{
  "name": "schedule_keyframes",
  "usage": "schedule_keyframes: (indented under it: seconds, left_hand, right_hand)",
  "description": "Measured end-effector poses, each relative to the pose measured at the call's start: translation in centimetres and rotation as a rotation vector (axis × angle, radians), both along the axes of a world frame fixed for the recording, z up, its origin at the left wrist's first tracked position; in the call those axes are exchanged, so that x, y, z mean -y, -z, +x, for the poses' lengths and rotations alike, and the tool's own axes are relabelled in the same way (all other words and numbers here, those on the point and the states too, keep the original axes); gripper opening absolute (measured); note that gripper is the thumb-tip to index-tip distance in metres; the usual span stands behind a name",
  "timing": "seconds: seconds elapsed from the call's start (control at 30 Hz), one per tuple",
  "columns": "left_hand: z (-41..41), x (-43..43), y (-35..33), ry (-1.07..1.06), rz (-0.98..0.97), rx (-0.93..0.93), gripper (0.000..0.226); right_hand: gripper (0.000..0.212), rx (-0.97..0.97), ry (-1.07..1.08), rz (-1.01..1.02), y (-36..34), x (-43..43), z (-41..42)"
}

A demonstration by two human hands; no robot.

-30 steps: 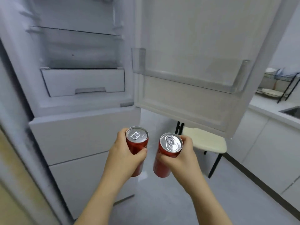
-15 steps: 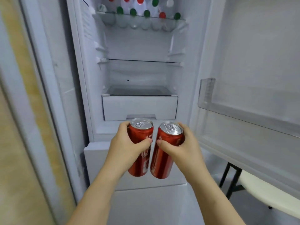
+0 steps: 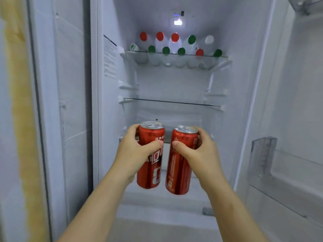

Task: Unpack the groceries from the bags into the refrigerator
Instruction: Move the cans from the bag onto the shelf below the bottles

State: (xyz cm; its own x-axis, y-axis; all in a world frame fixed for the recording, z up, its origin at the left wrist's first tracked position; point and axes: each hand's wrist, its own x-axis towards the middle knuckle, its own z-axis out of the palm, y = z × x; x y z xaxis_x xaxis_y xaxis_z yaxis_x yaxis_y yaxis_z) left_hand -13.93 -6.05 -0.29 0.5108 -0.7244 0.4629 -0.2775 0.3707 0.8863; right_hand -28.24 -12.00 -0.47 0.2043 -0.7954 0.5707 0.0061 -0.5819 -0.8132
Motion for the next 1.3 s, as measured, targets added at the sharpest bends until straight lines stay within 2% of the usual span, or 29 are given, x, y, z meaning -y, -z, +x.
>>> schedule_keyframes:
  seconds: [0.13,0.23,0.4,0.77,1.03,1.3]
  left_hand:
    - [0.9,2.9,-3.3,-0.026,-0.072,-0.024,0.033]
    - [1.8,4.6,-5.8,-0.05,-0.14,-0.034,0.037]
    - [3.8,7.7,-9.0,-0.086,-0.201,-0.054,0.047]
    - [10.2,15.7,-16.1,-0.034,-0.309,-0.072,0.042]
    - [14.0,21.2,-17.7,0.013,-0.308,-0.118,0.044]
    - [15.4,24.9,-16.9,0.011,-0.238,-0.174,0.046]
  right_hand:
    - [0.026,0.067,-0.041,-0.074,-3.6,3.3,1.8]
    - [0.022,0.111,-0.081,-0.1,-6.1,5.1,3.2]
    - [0.023,0.142,-0.039,-0.134,-9.1,7.9,6.3]
    - [0.024,0.17,0.037,-0.209,-16.1,15.4,12.8]
    - [0.031,0.142,0.128,-0.22,-18.8,20.8,16.2]
    - [0.034,0.096,0.158,-0.17,-18.6,24.1,17.4]
